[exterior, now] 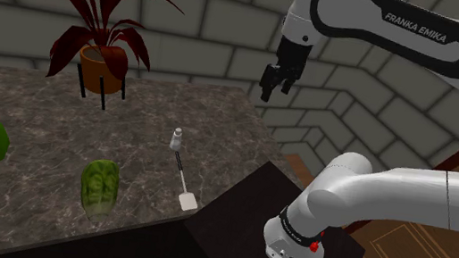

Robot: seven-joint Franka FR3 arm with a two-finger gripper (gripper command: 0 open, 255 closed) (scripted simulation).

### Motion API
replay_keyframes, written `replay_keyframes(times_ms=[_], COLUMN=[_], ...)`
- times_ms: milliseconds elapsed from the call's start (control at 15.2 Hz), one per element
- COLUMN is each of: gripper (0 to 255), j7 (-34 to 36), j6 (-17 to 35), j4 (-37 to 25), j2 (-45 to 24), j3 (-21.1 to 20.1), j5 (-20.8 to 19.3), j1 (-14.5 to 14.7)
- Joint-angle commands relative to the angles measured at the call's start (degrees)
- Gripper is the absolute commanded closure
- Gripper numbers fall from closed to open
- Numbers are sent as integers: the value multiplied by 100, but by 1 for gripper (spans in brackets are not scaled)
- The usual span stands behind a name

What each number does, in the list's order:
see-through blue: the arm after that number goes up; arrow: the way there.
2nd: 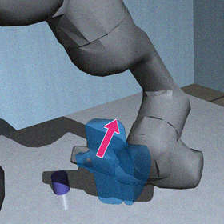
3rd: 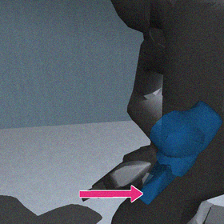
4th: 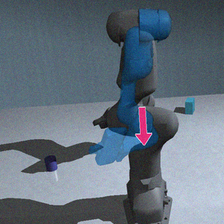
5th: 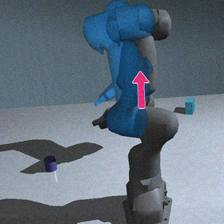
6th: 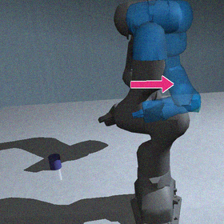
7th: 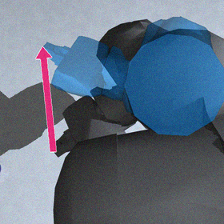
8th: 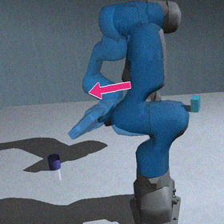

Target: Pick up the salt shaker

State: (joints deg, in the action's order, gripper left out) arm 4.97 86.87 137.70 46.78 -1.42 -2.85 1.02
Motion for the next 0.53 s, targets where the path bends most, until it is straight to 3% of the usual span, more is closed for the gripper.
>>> replay_keyframes(times_ms=[0, 462], gripper=[0, 0], j7=[0, 97], j6=[0, 1400], j4=[0, 347], j2=[0, -1073], j3=[0, -36], j5=[0, 6], j1=[0, -2])
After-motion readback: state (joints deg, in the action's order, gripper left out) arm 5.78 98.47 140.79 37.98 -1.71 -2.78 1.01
